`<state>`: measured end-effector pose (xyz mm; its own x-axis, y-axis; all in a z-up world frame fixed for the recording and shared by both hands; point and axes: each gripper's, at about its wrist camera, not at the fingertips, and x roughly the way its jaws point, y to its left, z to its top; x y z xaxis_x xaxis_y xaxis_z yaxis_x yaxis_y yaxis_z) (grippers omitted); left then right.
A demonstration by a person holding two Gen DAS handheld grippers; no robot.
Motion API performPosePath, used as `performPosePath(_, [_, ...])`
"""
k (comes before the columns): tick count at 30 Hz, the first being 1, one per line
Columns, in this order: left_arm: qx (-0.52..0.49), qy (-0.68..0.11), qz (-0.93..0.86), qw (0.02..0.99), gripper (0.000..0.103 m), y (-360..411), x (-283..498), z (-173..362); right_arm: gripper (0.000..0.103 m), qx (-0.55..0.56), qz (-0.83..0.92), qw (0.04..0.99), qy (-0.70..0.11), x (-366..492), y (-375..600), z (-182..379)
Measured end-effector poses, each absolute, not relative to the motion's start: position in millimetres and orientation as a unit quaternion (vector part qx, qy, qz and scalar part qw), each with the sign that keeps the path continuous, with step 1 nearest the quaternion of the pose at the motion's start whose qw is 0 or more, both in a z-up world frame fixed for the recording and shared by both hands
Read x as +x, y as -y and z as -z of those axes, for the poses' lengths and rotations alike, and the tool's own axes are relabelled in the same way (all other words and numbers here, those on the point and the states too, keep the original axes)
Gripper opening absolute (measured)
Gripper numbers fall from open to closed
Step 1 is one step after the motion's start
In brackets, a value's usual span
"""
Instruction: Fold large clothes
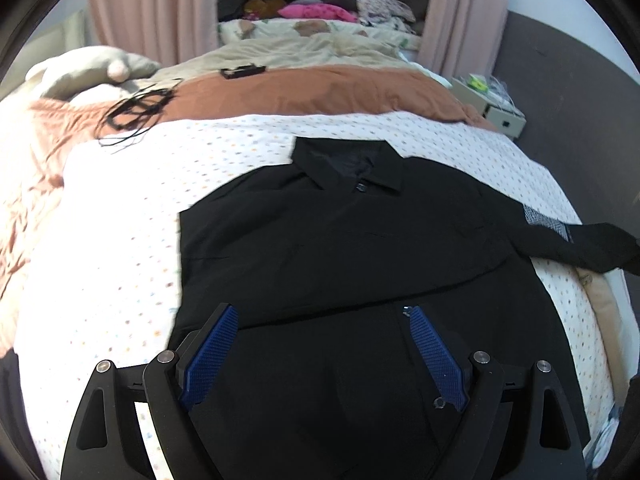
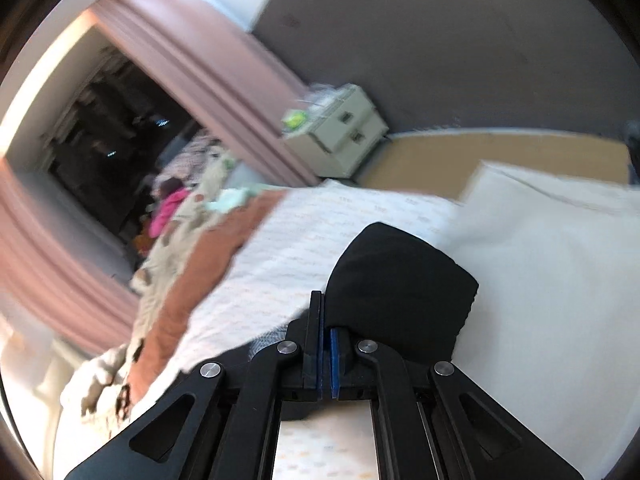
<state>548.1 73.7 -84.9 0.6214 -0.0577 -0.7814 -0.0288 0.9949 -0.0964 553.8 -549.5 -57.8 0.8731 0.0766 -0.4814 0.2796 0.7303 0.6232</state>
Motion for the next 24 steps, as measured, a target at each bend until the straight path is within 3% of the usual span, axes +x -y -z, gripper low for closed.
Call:
performPosePath(11, [-0.092, -0.408, -0.020, 0.908, 0.089, -144.5, 507.9, 71.4, 0.003, 0.265, -0.036, 0.938, -0.222, 589.5, 421.9, -61.4])
performPosePath(24, [-0.197, -0.375, -0.089, 0.902, 0.089, -251.6, 455.1, 67.9, 0.003, 0.199, -0.122, 0.944, -0.232, 603.9, 289.7, -121.3])
